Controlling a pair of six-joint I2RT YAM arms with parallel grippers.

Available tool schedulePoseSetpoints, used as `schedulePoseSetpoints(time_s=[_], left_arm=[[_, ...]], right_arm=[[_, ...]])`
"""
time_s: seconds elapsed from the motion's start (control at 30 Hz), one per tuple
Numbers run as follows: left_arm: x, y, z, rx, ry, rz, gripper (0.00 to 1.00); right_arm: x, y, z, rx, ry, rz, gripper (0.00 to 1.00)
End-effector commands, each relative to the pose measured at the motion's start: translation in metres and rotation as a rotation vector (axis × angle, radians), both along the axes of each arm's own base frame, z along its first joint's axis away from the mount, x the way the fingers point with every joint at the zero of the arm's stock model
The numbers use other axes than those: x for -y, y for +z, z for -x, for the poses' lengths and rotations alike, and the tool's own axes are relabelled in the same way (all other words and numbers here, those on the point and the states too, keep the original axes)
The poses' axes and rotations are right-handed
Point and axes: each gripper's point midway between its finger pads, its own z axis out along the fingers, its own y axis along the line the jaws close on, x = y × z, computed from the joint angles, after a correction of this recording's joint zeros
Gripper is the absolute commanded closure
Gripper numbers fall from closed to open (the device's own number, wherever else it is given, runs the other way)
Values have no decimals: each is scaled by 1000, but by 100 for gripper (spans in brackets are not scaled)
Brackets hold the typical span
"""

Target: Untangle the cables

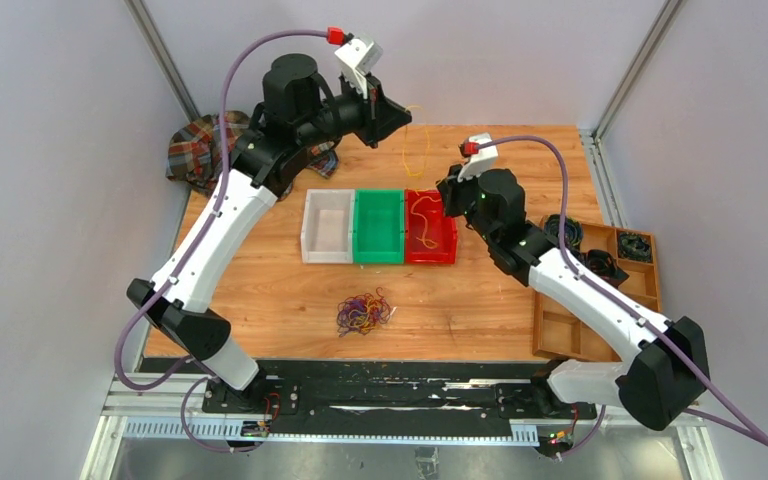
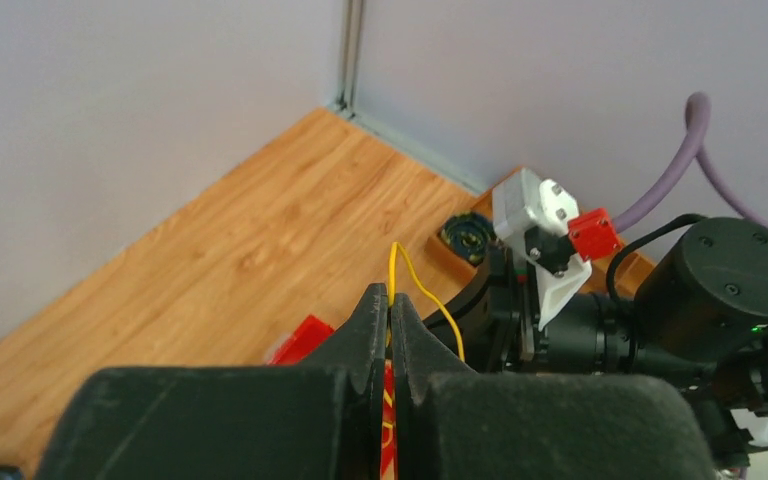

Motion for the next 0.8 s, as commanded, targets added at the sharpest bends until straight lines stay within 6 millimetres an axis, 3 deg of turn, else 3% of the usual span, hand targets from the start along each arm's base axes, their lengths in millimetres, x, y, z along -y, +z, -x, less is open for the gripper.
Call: schedulePoseSetpoints(time_s=[0.0, 0.17, 0.43, 0.47, 0.63, 0.77], left_arm=[[1, -6, -1, 15, 5, -25, 100], [3, -15, -6, 6, 4, -54, 100], [-5, -90, -29, -116, 115, -264, 100], [-5, -99, -31, -138, 110, -286, 100], [3, -122, -34, -195, 84, -312, 100], [9, -141, -43, -201, 85, -356, 100]], right_arm=[[20, -11, -13, -11, -73, -21, 99], [37, -31, -24, -61, -111, -28, 99], [35, -91, -35, -187, -134, 46, 99], [34, -96, -35, -201, -131, 48, 98], [29, -119, -23, -298, -126, -8, 69], [23, -140, -3, -440, -96, -84, 69]])
